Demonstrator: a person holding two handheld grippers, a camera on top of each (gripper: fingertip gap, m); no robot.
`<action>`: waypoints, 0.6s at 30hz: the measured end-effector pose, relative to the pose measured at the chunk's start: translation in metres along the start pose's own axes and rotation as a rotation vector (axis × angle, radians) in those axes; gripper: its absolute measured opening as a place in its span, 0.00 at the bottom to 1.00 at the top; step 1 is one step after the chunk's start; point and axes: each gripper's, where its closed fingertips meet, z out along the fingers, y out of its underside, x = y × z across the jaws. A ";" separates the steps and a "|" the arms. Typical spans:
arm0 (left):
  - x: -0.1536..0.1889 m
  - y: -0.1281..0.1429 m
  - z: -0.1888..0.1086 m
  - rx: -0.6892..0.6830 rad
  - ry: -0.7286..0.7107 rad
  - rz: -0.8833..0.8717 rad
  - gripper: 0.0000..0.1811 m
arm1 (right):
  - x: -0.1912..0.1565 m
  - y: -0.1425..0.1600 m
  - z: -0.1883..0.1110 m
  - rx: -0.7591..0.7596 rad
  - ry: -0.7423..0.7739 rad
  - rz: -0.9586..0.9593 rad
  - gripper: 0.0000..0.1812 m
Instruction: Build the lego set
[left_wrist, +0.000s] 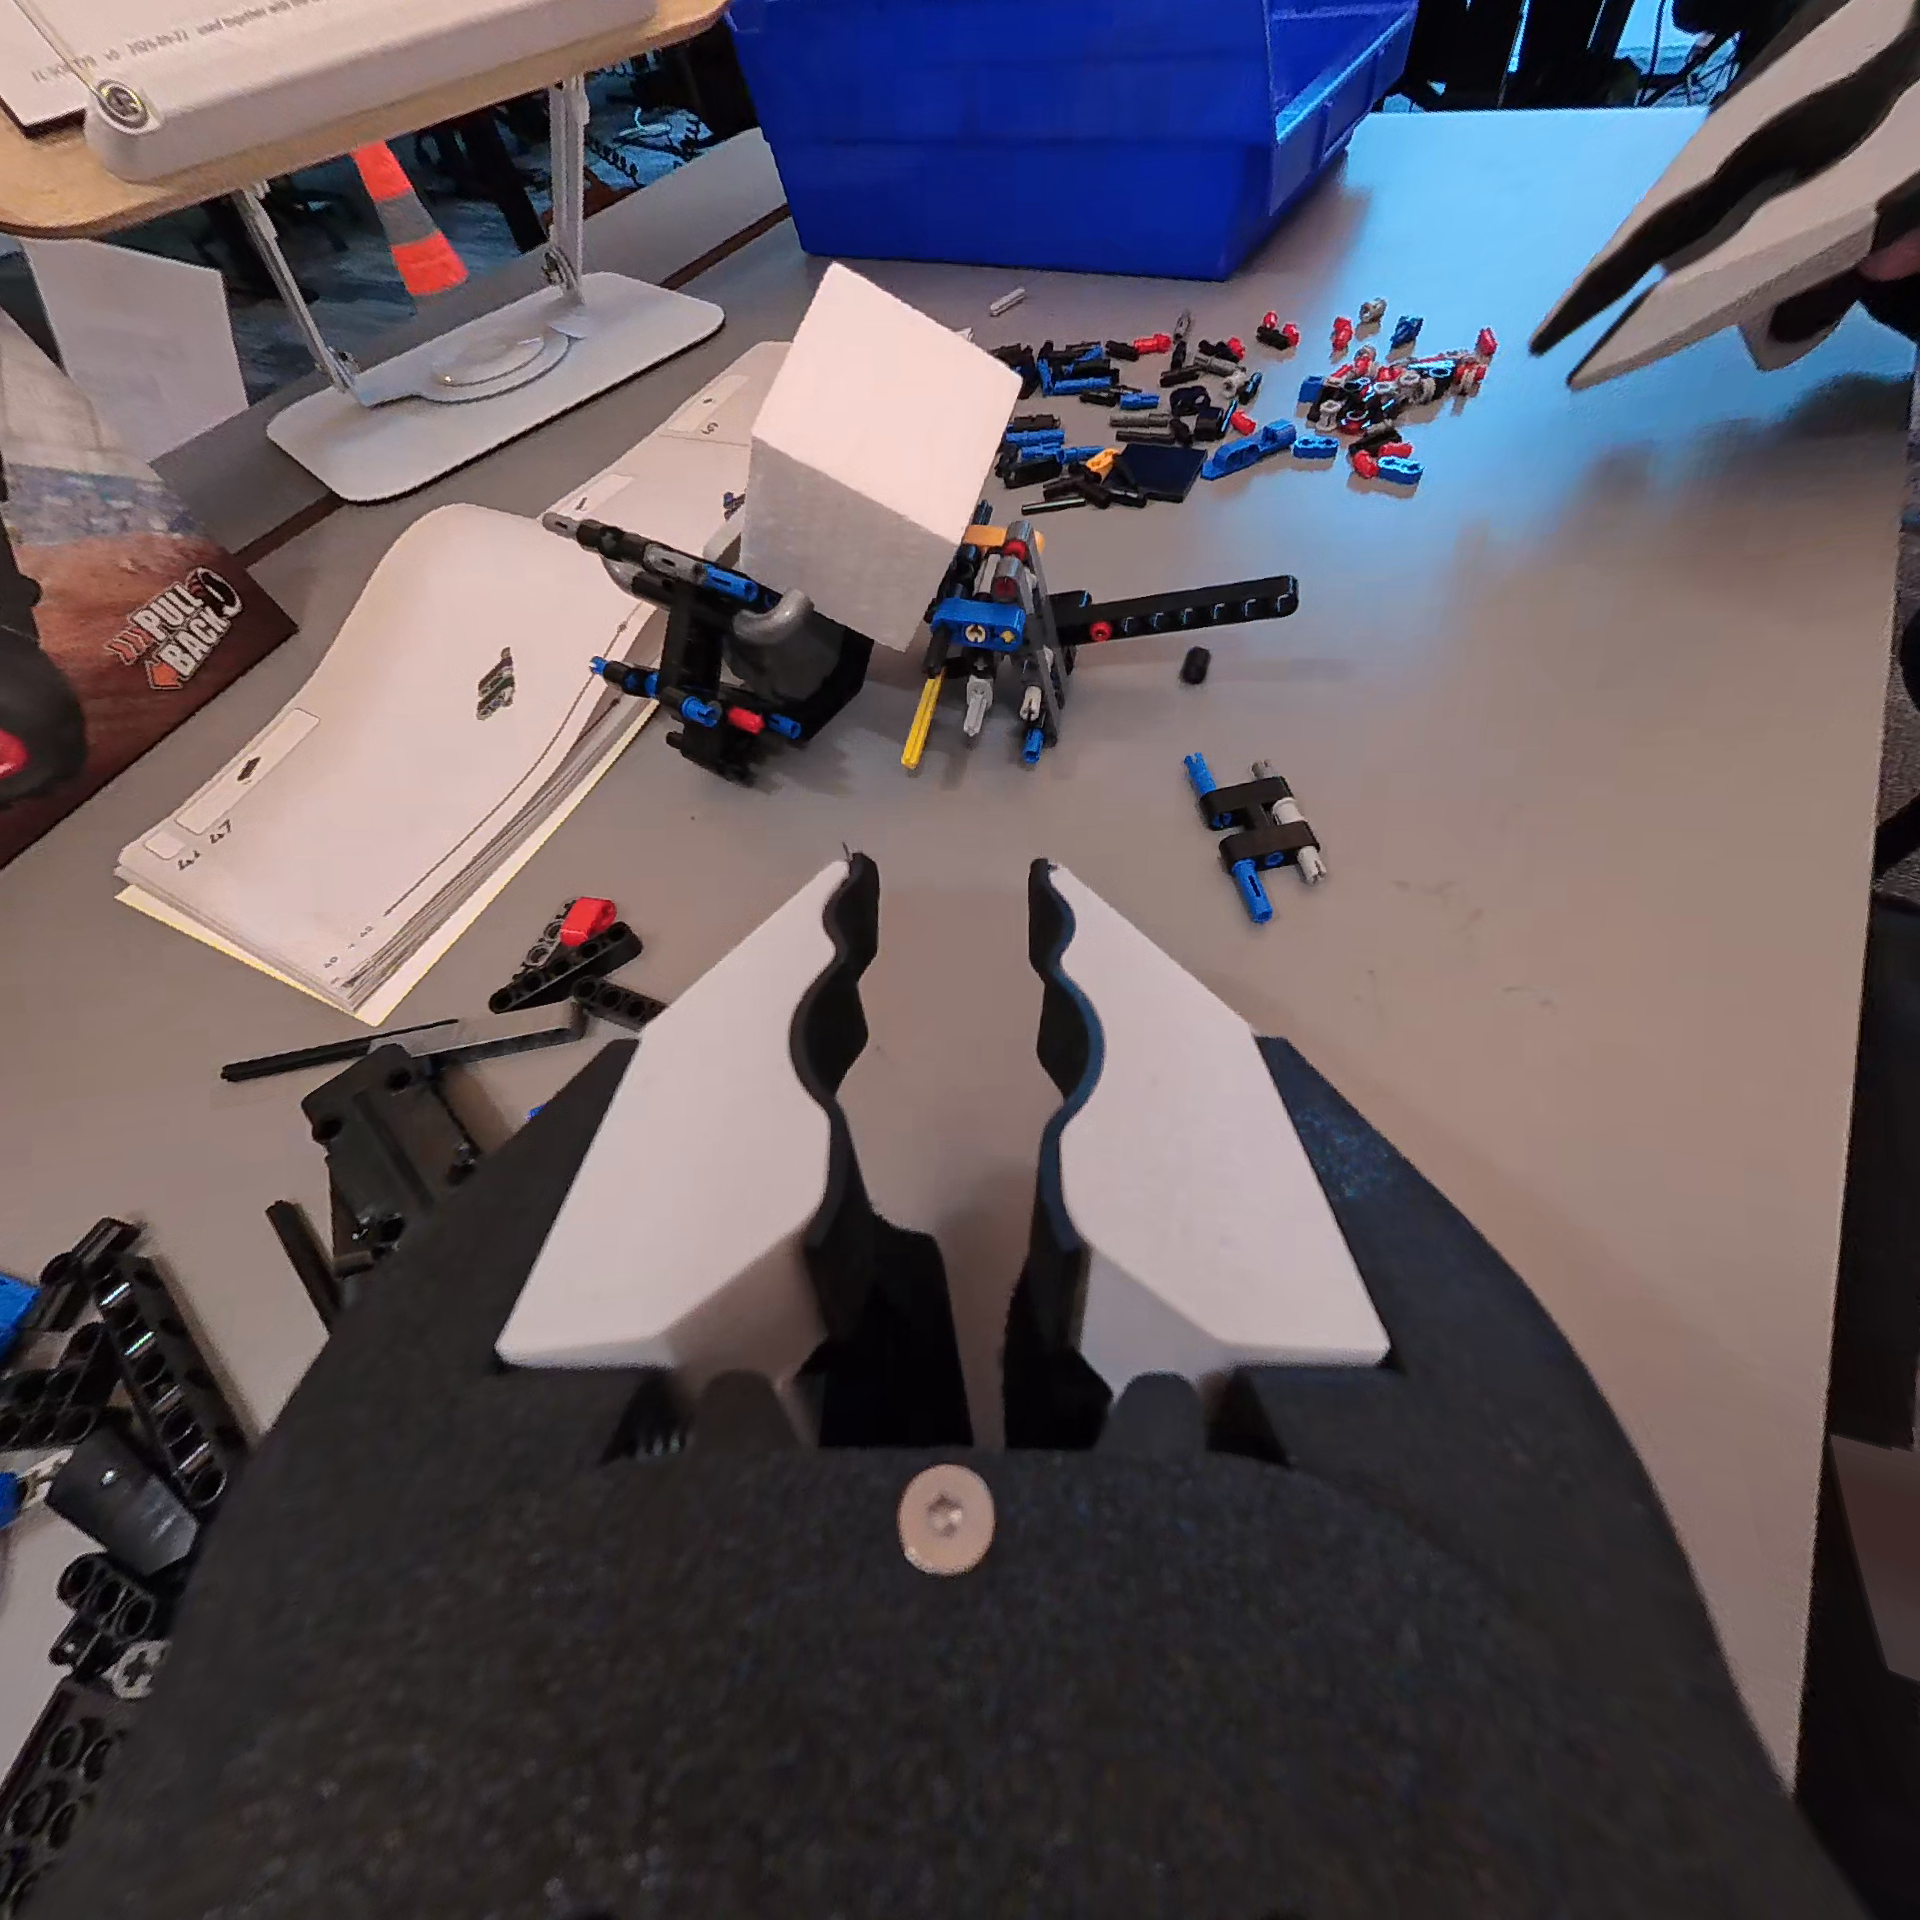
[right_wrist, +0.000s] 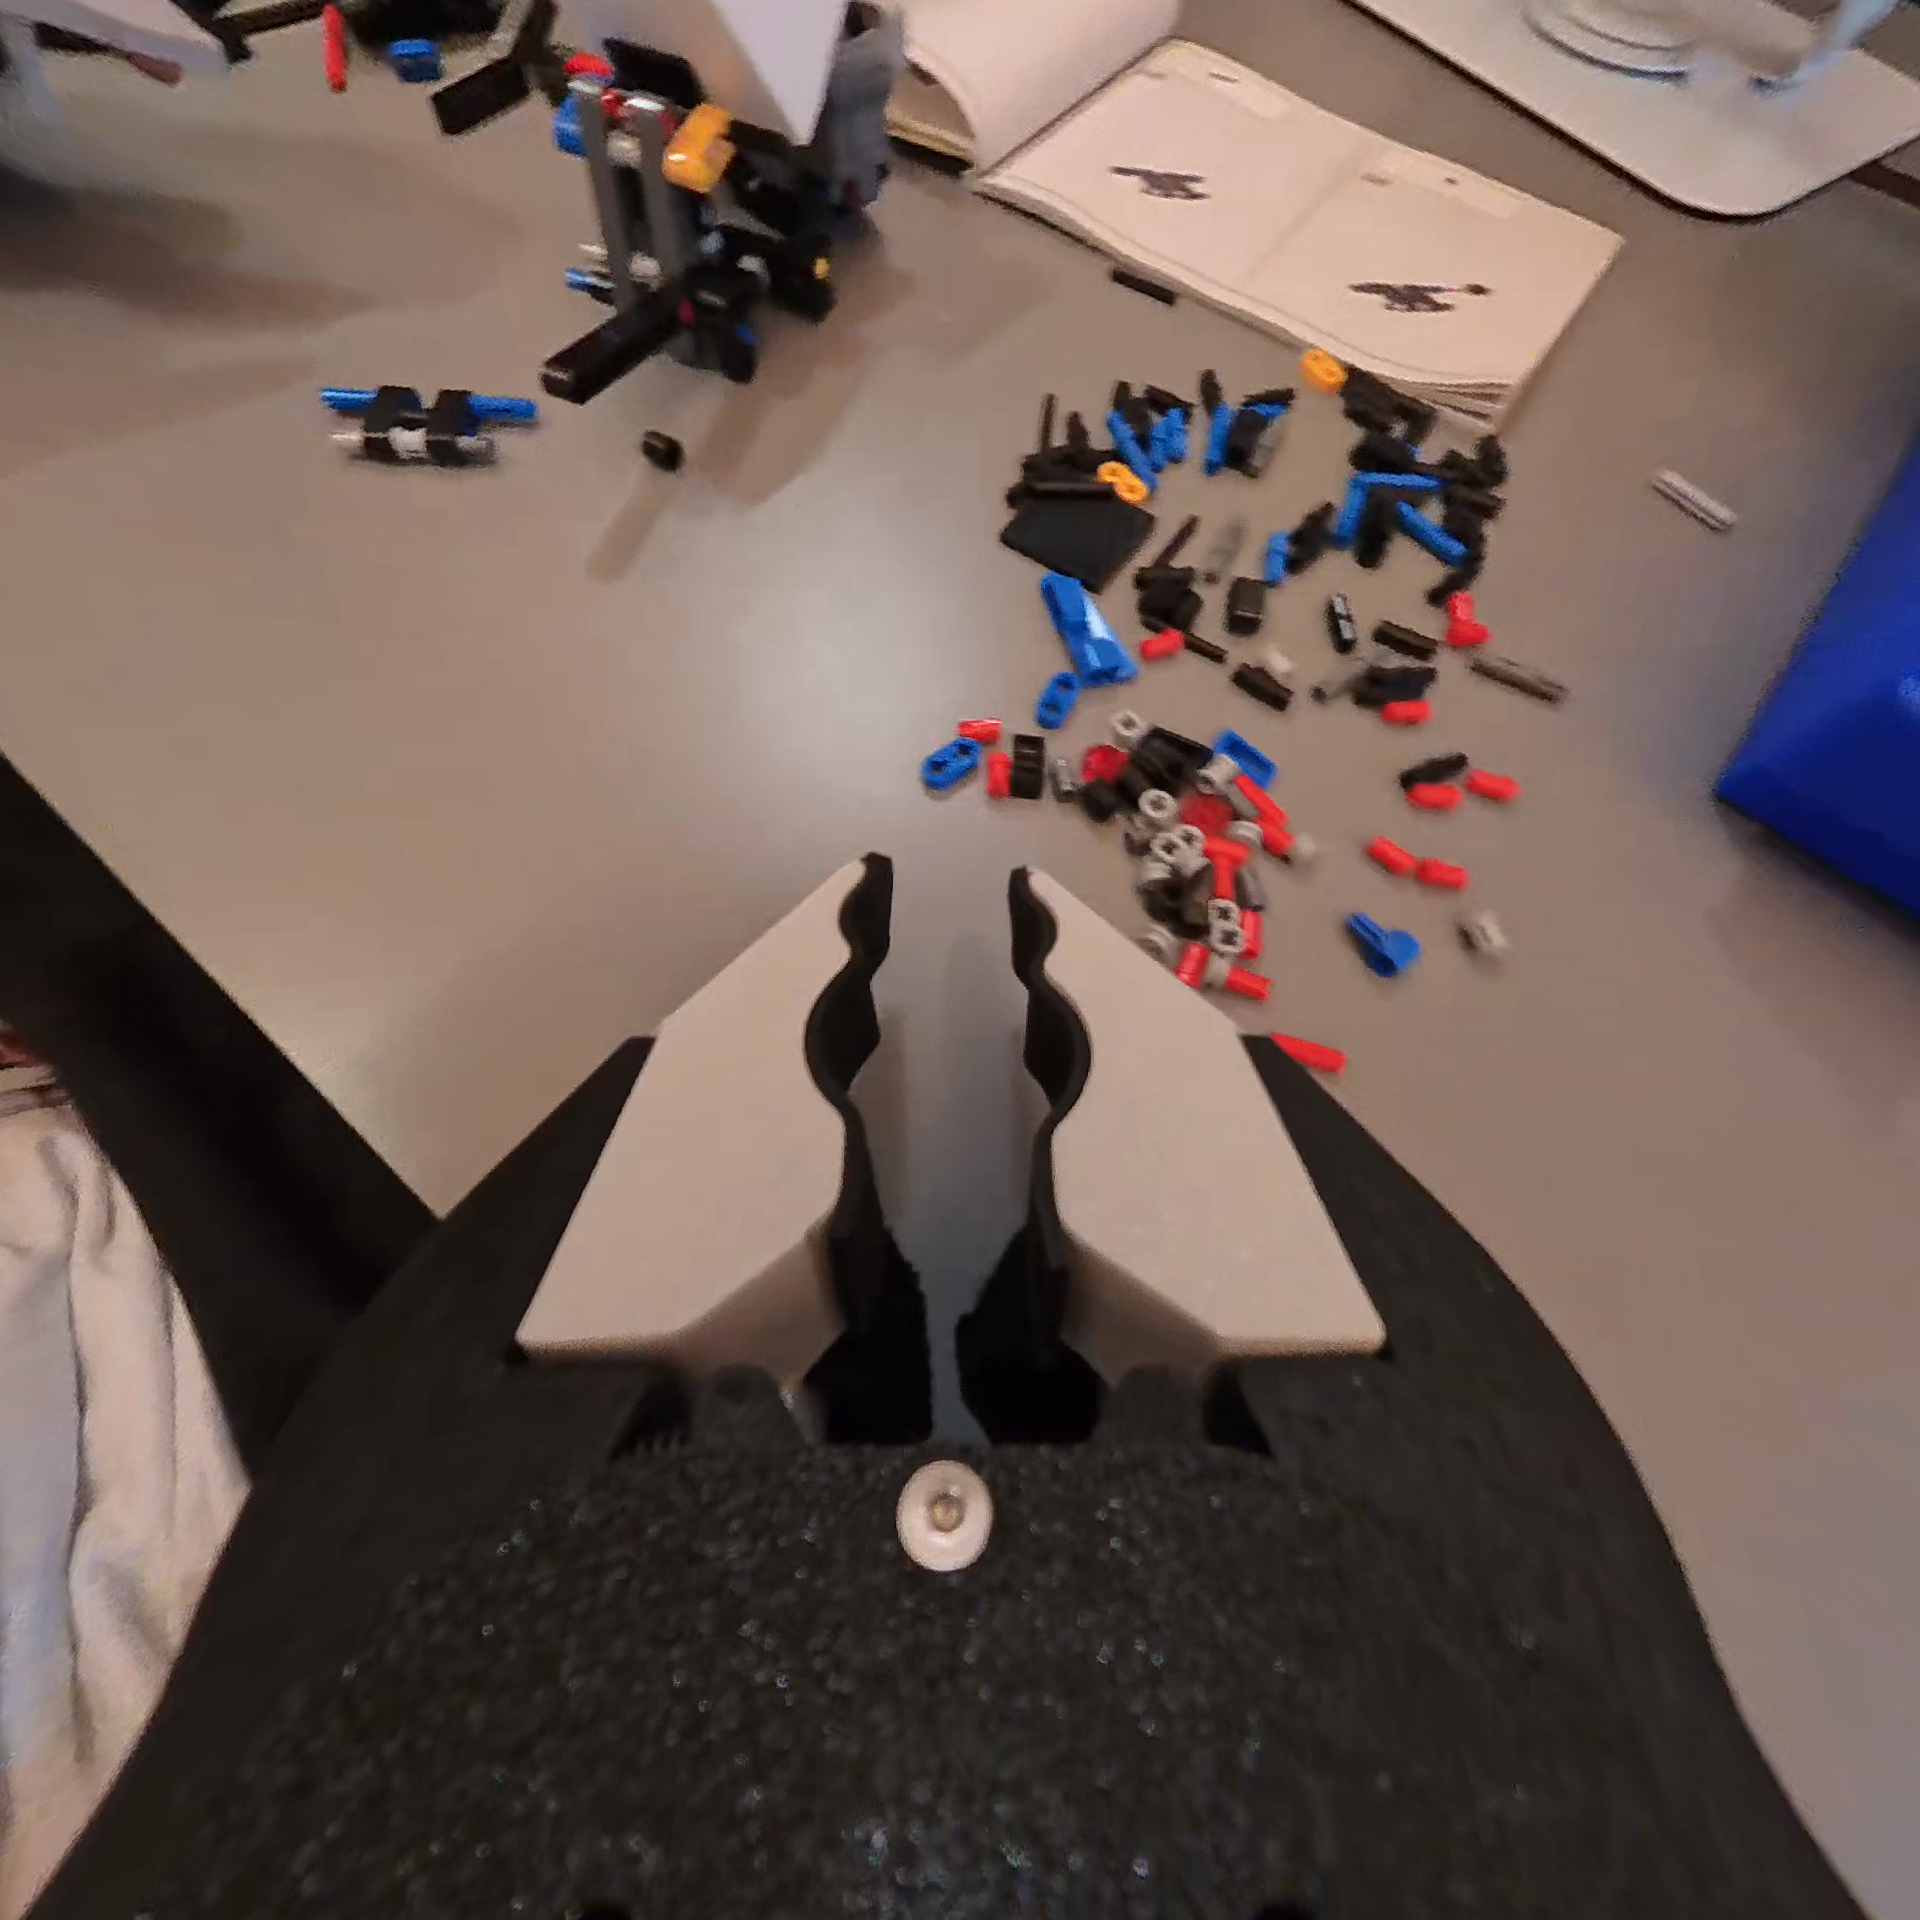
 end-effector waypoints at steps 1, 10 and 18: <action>0.000 0.000 0.000 -0.003 0.000 -0.002 0.15 | 0.005 0.000 -0.001 0.009 0.017 0.007 0.12; -0.001 -0.002 -0.002 0.019 0.031 -0.043 0.15 | 0.043 -0.004 0.022 -0.049 0.067 -0.019 0.12; 0.001 -0.001 -0.001 0.011 0.045 -0.045 0.15 | 0.062 0.008 -0.004 -0.095 0.010 0.043 0.09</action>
